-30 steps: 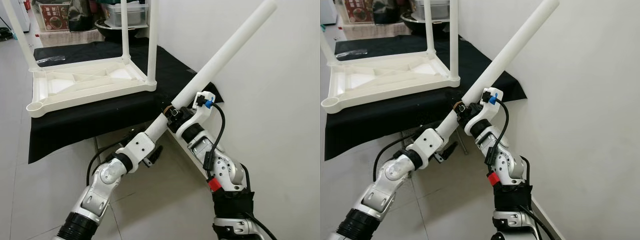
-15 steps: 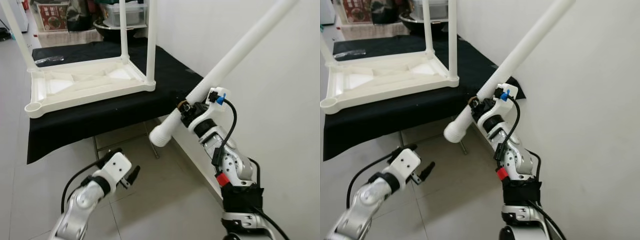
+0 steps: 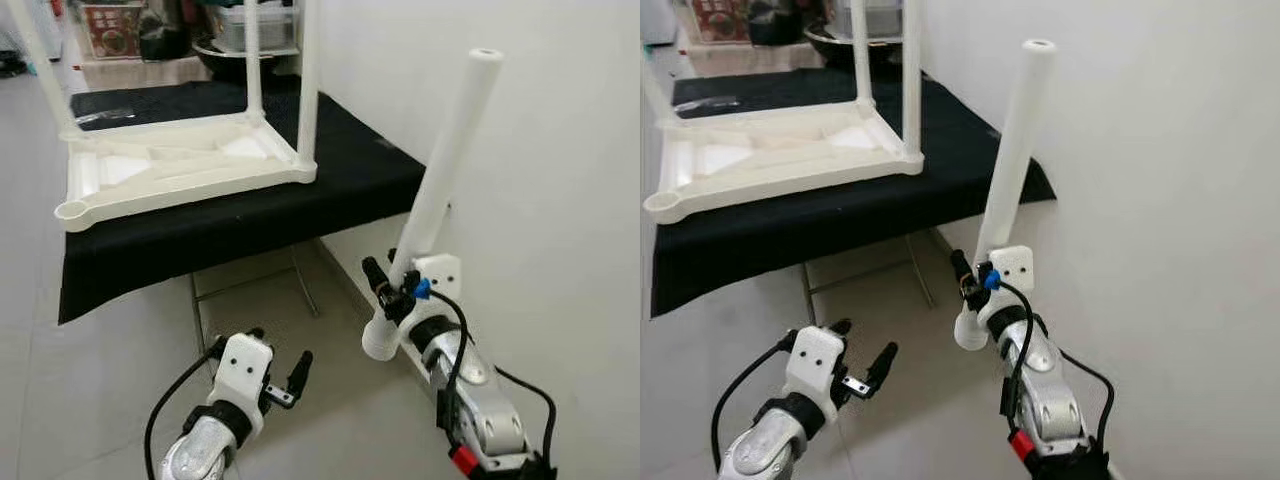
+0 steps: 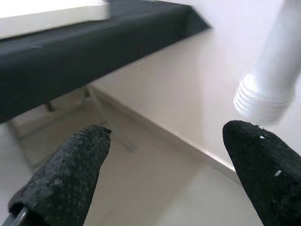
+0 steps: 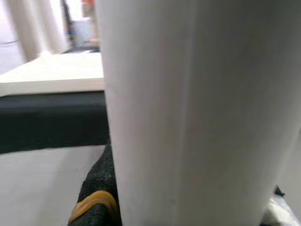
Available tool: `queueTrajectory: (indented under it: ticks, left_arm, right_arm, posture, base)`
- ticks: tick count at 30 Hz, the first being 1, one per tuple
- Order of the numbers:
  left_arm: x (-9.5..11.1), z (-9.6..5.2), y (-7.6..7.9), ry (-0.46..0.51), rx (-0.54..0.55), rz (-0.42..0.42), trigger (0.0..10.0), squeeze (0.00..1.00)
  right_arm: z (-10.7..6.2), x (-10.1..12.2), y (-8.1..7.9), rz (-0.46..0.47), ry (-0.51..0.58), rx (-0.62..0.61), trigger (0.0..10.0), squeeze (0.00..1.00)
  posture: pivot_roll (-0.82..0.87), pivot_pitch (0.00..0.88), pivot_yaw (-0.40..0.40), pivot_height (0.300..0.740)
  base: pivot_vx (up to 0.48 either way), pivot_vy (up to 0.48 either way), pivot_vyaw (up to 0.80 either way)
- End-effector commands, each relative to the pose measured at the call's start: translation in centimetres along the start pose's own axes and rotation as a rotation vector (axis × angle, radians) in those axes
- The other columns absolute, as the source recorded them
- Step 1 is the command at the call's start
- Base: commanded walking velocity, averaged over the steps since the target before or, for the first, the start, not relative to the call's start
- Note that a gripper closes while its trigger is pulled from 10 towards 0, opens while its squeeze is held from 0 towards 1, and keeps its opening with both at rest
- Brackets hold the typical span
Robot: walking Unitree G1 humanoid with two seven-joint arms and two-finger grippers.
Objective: Building children table
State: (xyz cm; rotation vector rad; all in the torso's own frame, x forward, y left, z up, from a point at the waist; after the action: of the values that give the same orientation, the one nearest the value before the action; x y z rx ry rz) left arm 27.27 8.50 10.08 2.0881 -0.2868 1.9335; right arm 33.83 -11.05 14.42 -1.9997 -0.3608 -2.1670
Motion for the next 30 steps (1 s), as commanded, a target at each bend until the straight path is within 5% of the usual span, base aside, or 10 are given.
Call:
queueTrajectory:
  ticks: [1,16,30]
  left_arm:
    - [0.2,0.0,0.1,-0.006,0.0,-0.014,10.0,0.0]
    - [0.3,0.0,0.4,-0.03,0.022,-0.009,10.0,0.0]
    - [0.6,0.0,0.7,-0.027,0.017,0.01,10.0,0.0]
  right_arm:
    - [-0.7,-0.6,-1.4,-0.012,-0.011,0.025,10.0,0.0]
    - [-2.8,-1.7,-4.3,0.001,-0.052,0.074,10.0,0.0]
    - [-2.9,-1.8,-4.6,-0.021,-0.057,0.083,10.0,0.0]
  posture:
    - [0.06,0.0,-0.079,0.74]
    - [0.07,0.0,-0.079,0.74]
    - [0.07,0.0,-0.08,0.74]
  base:
    - [0.0,0.0,0.78]
    - [0.0,0.0,0.78]
    - [0.0,0.0,0.79]
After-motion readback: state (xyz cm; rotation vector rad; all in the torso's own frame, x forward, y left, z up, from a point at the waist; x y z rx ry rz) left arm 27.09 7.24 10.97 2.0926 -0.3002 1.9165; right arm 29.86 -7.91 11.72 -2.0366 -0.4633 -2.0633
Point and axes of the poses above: a point about 5 cm out from each wrist's last joint towards the gripper, its own z axis pointing out of the wrist towards the gripper, its own x axis along the axis of the wrist's last joint, y = z × x, the point moved 6 cm from there along z, pointing out of the wrist towards the gripper, and after that the axes turned 6 degrees about -z, right-handed, at the moved point
